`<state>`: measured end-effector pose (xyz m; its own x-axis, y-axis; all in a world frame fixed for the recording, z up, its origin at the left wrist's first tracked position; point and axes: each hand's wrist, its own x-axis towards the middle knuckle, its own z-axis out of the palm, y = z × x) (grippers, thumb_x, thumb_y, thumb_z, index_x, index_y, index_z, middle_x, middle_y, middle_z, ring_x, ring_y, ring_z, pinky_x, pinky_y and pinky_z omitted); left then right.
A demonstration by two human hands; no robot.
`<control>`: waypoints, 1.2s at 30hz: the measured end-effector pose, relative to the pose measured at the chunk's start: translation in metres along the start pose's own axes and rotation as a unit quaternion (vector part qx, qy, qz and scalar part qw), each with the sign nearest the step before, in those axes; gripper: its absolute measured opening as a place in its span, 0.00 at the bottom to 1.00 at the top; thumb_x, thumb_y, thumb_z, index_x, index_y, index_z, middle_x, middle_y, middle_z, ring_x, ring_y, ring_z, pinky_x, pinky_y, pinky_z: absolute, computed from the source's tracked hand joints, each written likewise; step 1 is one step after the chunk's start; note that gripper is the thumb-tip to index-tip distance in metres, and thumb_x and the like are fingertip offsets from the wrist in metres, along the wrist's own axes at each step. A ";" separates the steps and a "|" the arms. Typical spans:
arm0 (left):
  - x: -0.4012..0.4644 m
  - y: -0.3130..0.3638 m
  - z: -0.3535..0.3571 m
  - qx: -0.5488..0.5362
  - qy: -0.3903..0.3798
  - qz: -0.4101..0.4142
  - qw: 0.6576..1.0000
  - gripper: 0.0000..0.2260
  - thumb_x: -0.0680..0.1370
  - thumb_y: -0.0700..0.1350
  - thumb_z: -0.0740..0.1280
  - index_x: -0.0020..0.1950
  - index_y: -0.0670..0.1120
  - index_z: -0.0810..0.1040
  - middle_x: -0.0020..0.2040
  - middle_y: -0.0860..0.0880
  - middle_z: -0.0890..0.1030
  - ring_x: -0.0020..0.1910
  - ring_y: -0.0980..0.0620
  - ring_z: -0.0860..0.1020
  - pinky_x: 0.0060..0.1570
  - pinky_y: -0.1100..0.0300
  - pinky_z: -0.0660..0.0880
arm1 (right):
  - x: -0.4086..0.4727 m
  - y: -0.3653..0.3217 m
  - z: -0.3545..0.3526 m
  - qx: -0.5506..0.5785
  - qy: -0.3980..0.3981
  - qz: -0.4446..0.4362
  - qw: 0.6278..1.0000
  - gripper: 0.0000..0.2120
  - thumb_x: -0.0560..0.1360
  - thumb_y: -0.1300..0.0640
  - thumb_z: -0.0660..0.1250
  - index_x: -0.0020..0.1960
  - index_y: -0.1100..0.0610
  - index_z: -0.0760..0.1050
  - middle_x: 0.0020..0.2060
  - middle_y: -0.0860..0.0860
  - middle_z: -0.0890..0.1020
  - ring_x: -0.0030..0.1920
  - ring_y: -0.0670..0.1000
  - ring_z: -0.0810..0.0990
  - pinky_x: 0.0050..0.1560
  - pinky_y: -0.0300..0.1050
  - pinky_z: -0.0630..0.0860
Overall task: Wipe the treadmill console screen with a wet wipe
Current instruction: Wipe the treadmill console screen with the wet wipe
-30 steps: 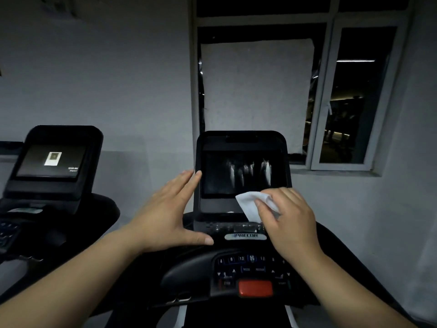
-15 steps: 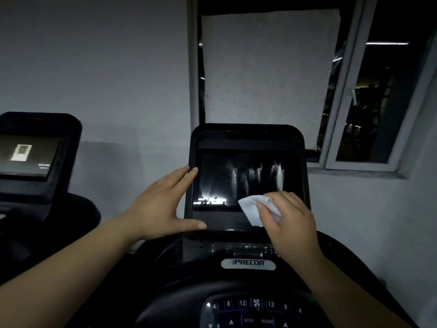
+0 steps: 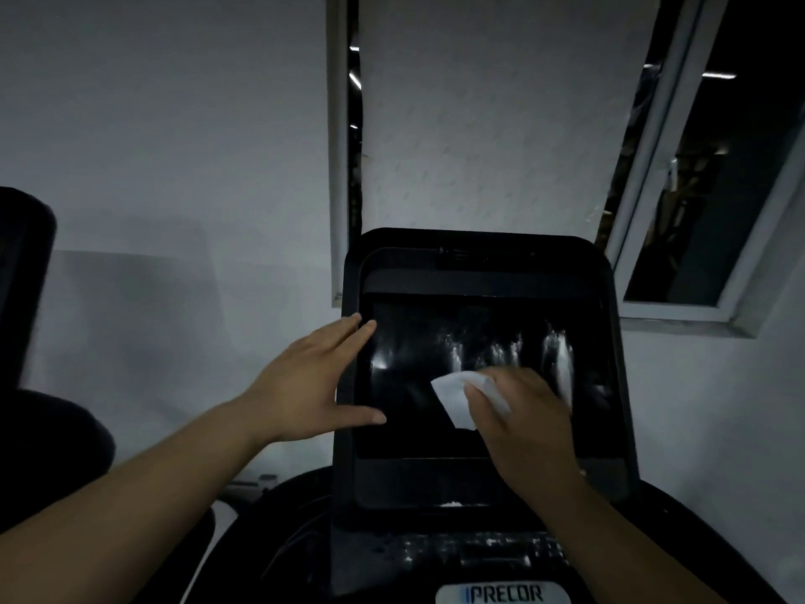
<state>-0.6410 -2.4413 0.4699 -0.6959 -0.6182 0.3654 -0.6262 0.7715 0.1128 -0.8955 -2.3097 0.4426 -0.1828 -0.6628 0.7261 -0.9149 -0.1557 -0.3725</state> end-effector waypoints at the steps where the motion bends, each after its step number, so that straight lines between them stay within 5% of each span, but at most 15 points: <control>1: 0.008 -0.009 0.005 -0.002 -0.003 0.001 1.000 0.54 0.67 0.81 0.58 0.83 0.56 0.41 0.84 0.52 0.45 0.82 0.53 0.48 0.77 0.59 0.49 | 0.004 0.002 0.011 -0.002 -0.002 -0.001 1.000 0.12 0.78 0.47 0.61 0.51 0.52 0.80 0.44 0.42 0.79 0.46 0.41 0.74 0.46 0.27 0.67; 6: 0.046 -0.053 0.030 0.025 -0.028 0.020 0.999 0.55 0.67 0.80 0.61 0.82 0.55 0.38 0.84 0.51 0.42 0.82 0.52 0.45 0.79 0.56 0.48 | 0.029 0.020 0.053 -0.006 0.014 -0.029 0.999 0.12 0.79 0.48 0.61 0.49 0.55 0.79 0.41 0.43 0.78 0.44 0.41 0.71 0.46 0.27 0.64; 10: 0.070 -0.083 0.049 0.072 -0.039 0.034 0.996 0.57 0.67 0.80 0.62 0.81 0.52 0.35 0.83 0.49 0.36 0.82 0.50 0.40 0.78 0.57 0.41 | 0.075 0.034 0.087 -0.031 -0.013 -0.035 0.999 0.13 0.77 0.48 0.61 0.48 0.56 0.77 0.41 0.49 0.79 0.44 0.52 0.77 0.41 0.43 0.71; 16: 0.090 -0.101 0.064 0.116 -0.033 0.041 0.992 0.59 0.68 0.78 0.64 0.81 0.48 0.34 0.82 0.45 0.34 0.81 0.50 0.37 0.77 0.54 0.37 | 0.173 0.022 0.126 -0.079 0.118 -0.186 0.972 0.04 0.75 0.62 0.67 0.48 0.59 0.80 0.43 0.55 0.82 0.47 0.59 0.78 0.48 0.50 0.74; 19: 0.090 -0.106 0.069 0.130 -0.023 0.043 0.990 0.60 0.68 0.77 0.66 0.83 0.46 0.37 0.82 0.46 0.34 0.81 0.51 0.36 0.77 0.53 0.37 | 0.167 0.029 0.166 -0.132 0.001 -0.294 0.947 0.09 0.71 0.60 0.68 0.50 0.59 0.81 0.50 0.56 0.83 0.53 0.60 0.80 0.53 0.52 0.75; 22: 0.090 -0.109 0.072 0.144 -0.020 0.045 0.988 0.60 0.68 0.77 0.65 0.83 0.46 0.38 0.83 0.45 0.36 0.82 0.51 0.37 0.79 0.50 0.41 | 0.135 0.041 0.189 -0.160 -0.115 -0.305 0.932 0.18 0.72 0.53 0.68 0.59 0.59 0.79 0.64 0.57 0.79 0.67 0.58 0.74 0.66 0.53 0.70; 28: 0.090 -0.110 0.073 0.149 -0.025 0.043 0.988 0.59 0.68 0.76 0.65 0.83 0.45 0.39 0.83 0.45 0.36 0.82 0.51 0.36 0.80 0.50 0.42 | 0.129 0.036 0.188 -0.158 -0.086 -0.306 0.935 0.17 0.82 0.50 0.60 0.62 0.59 0.79 0.66 0.57 0.78 0.70 0.57 0.73 0.70 0.53 0.69; 36: 0.088 -0.107 0.074 0.141 -0.034 0.046 0.988 0.60 0.68 0.76 0.66 0.82 0.45 0.34 0.82 0.44 0.33 0.81 0.50 0.33 0.79 0.51 0.40 | -0.012 0.056 0.195 -0.142 -0.124 -0.317 0.929 0.14 0.76 0.61 0.65 0.61 0.61 0.80 0.67 0.58 0.79 0.70 0.59 0.74 0.63 0.55 0.75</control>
<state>-0.6610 -2.5897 0.4220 -0.7706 -0.5631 0.2983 -0.6253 0.7585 -0.1834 -0.8745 -2.4534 0.2997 0.4826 -0.6570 0.5792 -0.8746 -0.3972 0.2781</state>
